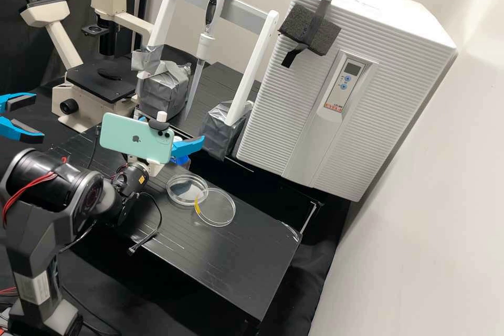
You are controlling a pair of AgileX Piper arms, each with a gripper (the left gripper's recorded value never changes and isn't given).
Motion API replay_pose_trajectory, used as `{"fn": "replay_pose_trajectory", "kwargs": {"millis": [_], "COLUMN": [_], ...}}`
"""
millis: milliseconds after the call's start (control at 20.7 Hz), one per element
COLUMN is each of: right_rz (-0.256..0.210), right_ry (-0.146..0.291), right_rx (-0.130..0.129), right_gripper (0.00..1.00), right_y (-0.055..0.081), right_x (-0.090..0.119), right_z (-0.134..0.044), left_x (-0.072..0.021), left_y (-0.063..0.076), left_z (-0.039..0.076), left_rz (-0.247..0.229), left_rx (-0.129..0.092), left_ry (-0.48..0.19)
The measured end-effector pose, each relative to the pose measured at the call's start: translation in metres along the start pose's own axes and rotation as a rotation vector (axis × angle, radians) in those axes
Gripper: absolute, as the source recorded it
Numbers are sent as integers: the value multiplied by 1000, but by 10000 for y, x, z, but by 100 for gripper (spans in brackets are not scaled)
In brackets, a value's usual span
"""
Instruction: Open the bottle
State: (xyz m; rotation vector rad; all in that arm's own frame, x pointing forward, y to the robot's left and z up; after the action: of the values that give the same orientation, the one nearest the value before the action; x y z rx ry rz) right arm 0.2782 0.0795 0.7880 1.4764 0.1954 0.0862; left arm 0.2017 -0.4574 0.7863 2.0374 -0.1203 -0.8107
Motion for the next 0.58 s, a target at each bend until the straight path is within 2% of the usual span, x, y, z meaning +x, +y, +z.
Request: {"fn": "replay_pose_trajectory", "kwargs": {"millis": [242,436,484,581], "right_rz": [-11,-17,-14,-15], "right_ry": [-25,-44,-47,-53], "right_rx": [-12,-7,-6,-9], "right_gripper": [100,100,0,0], "right_y": [-45,-75,-73,-78], "right_x": [6,17,17,20], "right_z": [51,88,91,101], "left_x": [0,-1,-1,-1], "left_y": [0,-2,-2,-7], "left_z": [0,1,1,6], "left_rz": [0,-1,-1,-2], "left_rx": [0,-1,-1,-2], "left_ry": [0,0,0,-2]}}
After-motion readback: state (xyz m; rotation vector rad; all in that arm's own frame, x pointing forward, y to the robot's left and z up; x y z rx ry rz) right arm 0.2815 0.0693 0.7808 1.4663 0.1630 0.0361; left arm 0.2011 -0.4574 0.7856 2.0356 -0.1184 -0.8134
